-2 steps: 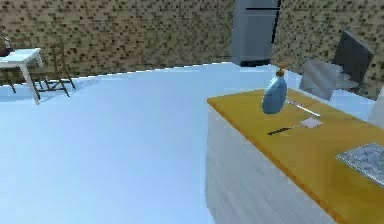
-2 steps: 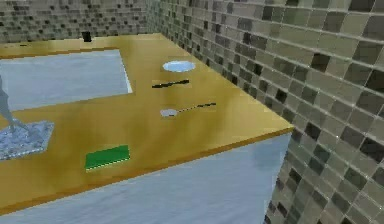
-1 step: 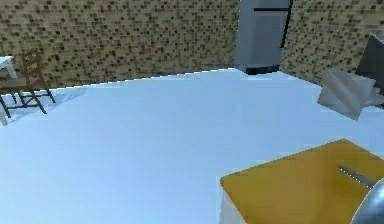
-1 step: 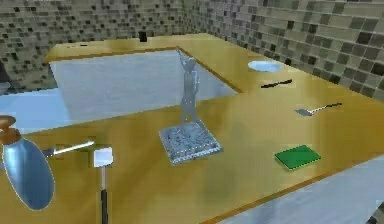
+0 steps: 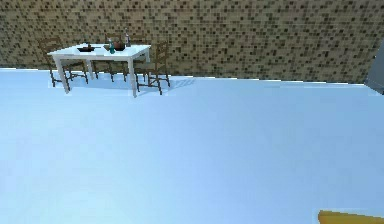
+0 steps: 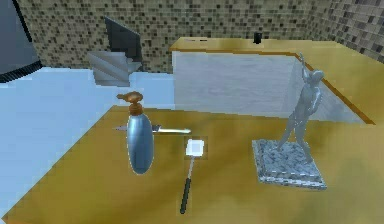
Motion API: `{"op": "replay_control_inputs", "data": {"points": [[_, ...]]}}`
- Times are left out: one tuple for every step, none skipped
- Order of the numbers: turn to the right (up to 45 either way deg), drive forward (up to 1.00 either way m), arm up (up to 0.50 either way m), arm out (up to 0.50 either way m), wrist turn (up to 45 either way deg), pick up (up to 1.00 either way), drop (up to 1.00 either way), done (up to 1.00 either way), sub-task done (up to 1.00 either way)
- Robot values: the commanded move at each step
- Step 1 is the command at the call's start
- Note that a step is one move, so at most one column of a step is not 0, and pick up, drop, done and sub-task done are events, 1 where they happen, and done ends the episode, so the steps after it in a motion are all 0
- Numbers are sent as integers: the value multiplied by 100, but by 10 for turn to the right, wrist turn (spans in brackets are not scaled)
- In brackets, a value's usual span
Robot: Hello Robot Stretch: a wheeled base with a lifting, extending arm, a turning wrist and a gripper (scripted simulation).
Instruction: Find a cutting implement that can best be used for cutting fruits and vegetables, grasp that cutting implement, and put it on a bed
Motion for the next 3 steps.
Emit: {"op": "replay_control_inputs", "data": {"points": [[0, 0, 50, 0, 0, 0, 0, 0, 0], [0, 0, 38, 0, 0, 0, 0, 0, 0], [0, 0, 0, 38, 0, 0, 0, 0, 0]]}}
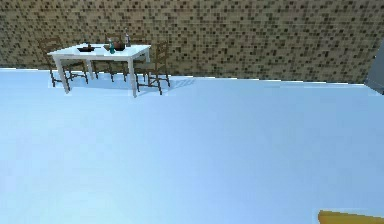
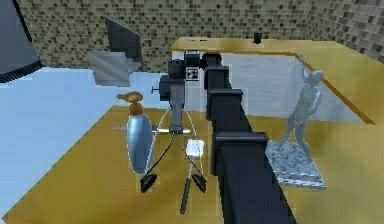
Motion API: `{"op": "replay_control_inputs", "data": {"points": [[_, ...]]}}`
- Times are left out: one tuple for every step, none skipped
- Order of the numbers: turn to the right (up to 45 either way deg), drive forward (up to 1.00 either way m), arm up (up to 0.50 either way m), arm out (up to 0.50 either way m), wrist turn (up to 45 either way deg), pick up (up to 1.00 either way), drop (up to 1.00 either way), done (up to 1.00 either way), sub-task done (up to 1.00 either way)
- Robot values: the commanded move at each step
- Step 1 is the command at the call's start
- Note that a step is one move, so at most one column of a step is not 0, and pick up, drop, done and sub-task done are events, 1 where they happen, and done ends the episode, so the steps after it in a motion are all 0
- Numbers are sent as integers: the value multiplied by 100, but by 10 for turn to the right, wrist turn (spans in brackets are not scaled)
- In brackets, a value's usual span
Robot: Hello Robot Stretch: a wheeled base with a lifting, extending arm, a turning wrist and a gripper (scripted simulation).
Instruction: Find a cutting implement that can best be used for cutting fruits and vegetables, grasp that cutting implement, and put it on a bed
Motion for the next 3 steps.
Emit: {"op": "replay_control_inputs", "data": {"points": [[0, 0, 0, 0, 450, 0, 0, 0, 0], [0, 0, 0, 0, 450, 0, 0, 0, 0], [0, 0, 0, 0, 450, 0, 0, 0, 0]]}}
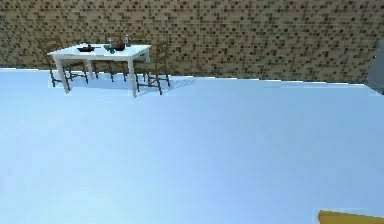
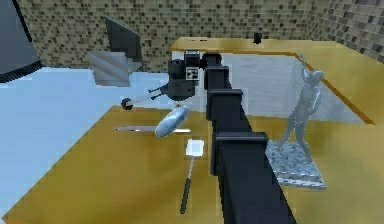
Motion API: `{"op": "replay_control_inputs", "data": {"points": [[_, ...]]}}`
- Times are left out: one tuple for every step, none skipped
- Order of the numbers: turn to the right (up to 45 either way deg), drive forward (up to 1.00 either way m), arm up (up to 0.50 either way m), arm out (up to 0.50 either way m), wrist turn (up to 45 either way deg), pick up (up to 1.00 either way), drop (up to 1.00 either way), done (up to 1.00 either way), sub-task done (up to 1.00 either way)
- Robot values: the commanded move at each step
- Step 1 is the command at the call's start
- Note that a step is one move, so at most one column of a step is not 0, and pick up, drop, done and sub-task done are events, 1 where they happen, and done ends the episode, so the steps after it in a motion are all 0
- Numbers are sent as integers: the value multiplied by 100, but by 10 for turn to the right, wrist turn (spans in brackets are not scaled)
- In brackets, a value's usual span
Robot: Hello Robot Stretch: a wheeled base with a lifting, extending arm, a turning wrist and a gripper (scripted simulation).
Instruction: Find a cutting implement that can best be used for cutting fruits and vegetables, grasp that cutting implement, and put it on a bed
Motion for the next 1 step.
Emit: {"op": "replay_control_inputs", "data": {"points": [[0, 0, 0, 0, 450, 0, 0, 0, 0]]}}
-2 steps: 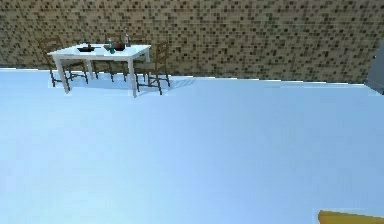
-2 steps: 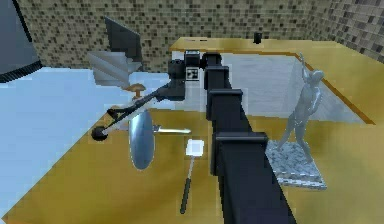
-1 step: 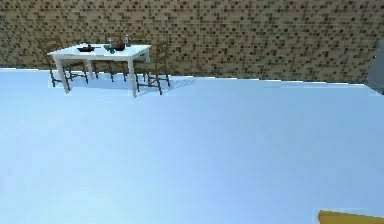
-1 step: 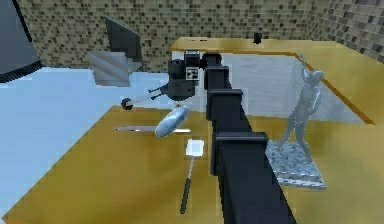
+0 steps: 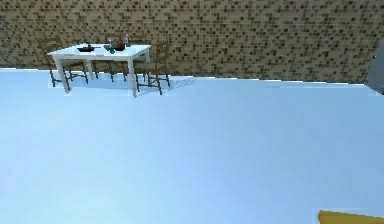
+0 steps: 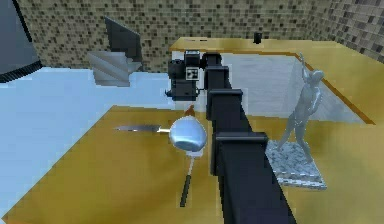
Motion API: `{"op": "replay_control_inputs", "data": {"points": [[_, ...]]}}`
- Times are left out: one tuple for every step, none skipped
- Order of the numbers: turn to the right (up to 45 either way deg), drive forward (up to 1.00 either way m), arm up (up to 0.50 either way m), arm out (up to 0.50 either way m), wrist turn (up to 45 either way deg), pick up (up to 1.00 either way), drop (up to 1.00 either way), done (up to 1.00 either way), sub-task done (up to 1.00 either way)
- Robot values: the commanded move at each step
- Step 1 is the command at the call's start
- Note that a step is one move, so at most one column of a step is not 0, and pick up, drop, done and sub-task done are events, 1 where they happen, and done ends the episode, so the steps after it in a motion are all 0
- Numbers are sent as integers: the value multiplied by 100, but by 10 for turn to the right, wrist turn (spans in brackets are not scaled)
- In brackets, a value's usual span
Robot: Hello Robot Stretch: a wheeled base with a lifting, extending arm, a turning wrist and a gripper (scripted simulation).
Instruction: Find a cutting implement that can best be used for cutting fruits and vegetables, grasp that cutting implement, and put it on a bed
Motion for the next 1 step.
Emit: {"op": "replay_control_inputs", "data": {"points": [[0, 0, 0, 0, 60, 0, 0, 0, 0]]}}
